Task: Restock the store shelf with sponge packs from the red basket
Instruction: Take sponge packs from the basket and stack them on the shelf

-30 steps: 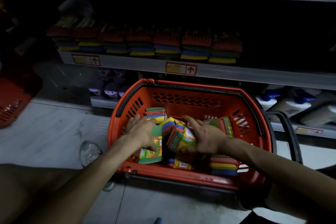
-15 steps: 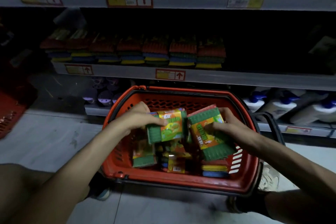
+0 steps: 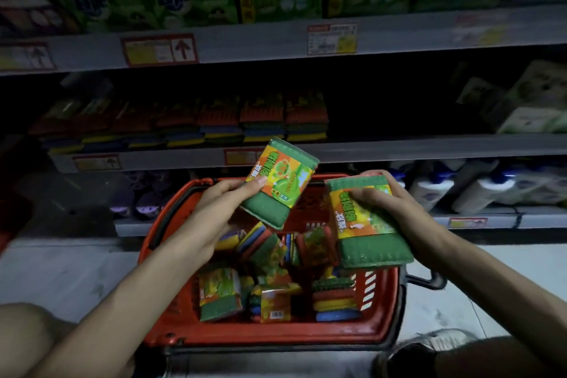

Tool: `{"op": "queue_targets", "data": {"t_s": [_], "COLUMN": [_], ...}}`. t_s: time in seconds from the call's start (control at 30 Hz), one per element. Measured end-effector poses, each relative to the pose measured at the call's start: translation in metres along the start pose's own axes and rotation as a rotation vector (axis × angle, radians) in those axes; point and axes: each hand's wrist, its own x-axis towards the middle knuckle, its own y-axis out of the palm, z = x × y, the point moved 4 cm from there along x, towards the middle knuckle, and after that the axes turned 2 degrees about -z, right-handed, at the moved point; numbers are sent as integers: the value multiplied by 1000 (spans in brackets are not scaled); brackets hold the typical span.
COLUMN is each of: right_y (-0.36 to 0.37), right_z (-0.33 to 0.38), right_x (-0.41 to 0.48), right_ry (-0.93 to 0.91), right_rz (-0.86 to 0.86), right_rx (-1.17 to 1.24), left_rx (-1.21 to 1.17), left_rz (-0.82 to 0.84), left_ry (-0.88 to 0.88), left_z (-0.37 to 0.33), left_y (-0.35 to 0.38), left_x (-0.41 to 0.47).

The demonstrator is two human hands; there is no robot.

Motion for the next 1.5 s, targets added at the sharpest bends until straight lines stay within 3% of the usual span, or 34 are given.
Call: {"op": "queue_targets", "data": {"t_s": [0.47,0.63,0.83,0.97,1.17,1.33,1.5], "right_y": [6,4,-9,-12,-23,-37,-50], "right_z": [28,32,35,26,21,12,6], "right_x": [-3,-9,-20,-31,-31,-25,-3], "right_ry": [-27,-146,-210,-254,-273,-251,-273], "right_rz": [40,16,102,120,61,37,-13], "right_rx": [-102,-147,-220,-260,-80,168,230], "left_rx": [-302,-323,-388,-287,-172,-98,-126], "left_rz": [54,39,-34,29,92,42,-94], "left_ry": [31,46,82,146,238,368,409], "left_z": [-20,-23,-25,-28,-30,-43,-52], "left_y": [50,65,73,91,120,139,166], "left_x": [0,1,5,3,-5,-4,8]}}
